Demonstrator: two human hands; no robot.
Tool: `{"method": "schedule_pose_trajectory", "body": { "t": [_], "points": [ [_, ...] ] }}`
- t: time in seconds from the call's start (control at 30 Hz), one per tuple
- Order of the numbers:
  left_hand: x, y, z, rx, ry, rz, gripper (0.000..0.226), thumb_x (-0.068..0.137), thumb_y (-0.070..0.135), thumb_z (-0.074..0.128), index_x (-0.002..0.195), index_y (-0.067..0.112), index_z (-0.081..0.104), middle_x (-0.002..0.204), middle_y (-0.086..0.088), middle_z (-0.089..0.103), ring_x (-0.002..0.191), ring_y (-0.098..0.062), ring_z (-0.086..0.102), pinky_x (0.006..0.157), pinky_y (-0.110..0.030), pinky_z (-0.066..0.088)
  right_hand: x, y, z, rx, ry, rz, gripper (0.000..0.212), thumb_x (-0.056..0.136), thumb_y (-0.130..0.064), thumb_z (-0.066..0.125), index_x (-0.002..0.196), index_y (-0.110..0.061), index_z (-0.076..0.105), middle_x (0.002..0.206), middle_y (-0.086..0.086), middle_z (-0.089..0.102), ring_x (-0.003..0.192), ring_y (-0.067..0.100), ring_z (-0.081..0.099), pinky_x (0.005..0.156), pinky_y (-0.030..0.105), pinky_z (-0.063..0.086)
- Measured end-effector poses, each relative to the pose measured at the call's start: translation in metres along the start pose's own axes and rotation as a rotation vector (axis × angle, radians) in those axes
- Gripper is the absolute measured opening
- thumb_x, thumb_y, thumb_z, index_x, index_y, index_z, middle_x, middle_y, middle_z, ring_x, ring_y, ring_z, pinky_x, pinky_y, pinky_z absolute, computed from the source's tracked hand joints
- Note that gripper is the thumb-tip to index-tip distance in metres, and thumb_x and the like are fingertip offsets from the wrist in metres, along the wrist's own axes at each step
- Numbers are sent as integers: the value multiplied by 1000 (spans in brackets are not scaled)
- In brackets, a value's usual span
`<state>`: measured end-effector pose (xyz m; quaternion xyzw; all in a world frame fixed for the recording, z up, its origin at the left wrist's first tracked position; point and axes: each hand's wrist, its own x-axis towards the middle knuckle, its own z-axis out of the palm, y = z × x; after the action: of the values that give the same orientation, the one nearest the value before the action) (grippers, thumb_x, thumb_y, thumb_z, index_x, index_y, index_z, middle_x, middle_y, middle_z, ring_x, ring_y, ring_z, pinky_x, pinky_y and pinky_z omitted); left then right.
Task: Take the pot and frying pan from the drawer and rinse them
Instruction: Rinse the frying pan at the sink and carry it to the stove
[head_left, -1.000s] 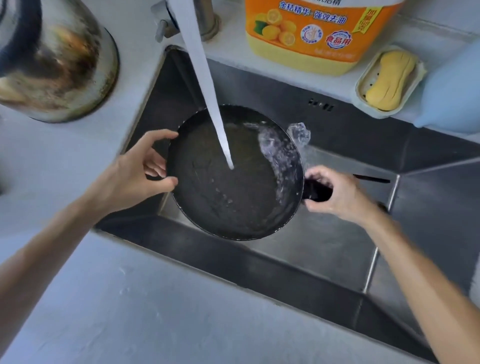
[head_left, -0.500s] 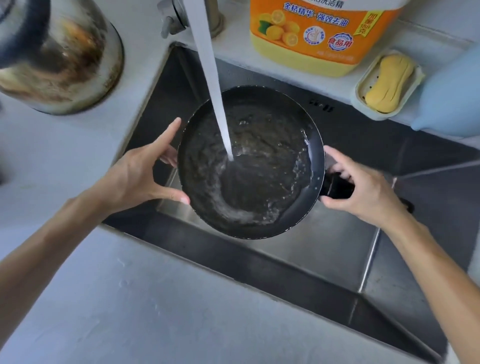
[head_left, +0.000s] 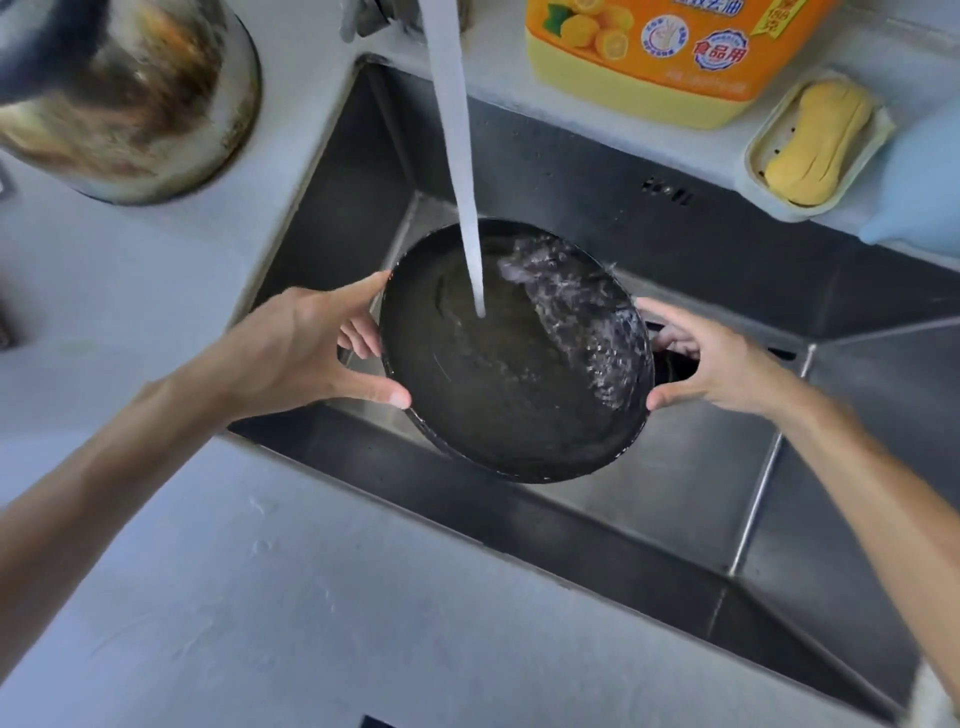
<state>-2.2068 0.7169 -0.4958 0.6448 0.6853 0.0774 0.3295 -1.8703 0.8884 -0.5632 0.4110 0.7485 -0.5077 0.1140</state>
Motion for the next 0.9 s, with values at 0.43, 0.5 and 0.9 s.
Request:
{"method": "schedule_pose_trajectory", "body": {
  "t": [0.43, 0.5, 0.9],
  "points": [
    [6, -4, 56, -223, 43, -94, 112, 58, 47, 72, 148, 15, 13, 116, -4, 60, 103, -16, 58, 91, -3, 32, -24, -36, -41, -832, 323, -114, 119, 47, -80, 53, 147, -25, 23, 111, -3, 65, 76, 31, 56, 66, 37, 43],
    [4, -6, 54, -215, 73, -90, 113, 60, 45, 76, 149, 20, 10, 119, -2, 58, 103, -9, 54, 88, 7, 26, -24, -27, -32, -858, 406, -190, 110, 51, -78, 52, 141, -16, 39, 93, 5, 65, 61, 26, 45, 58, 34, 42],
    [-7, -6, -21, 159, 288, 227, 106, 63, 67, 59, 144, 6, 32, 86, -10, 63, 79, -14, 51, 79, -26, 44, 8, 6, 29, -86, 354, -151, 87, 57, -25, 84, 134, -7, 47, 131, -1, 51, 115, 8, 59, 94, 18, 45]
  ]
}}
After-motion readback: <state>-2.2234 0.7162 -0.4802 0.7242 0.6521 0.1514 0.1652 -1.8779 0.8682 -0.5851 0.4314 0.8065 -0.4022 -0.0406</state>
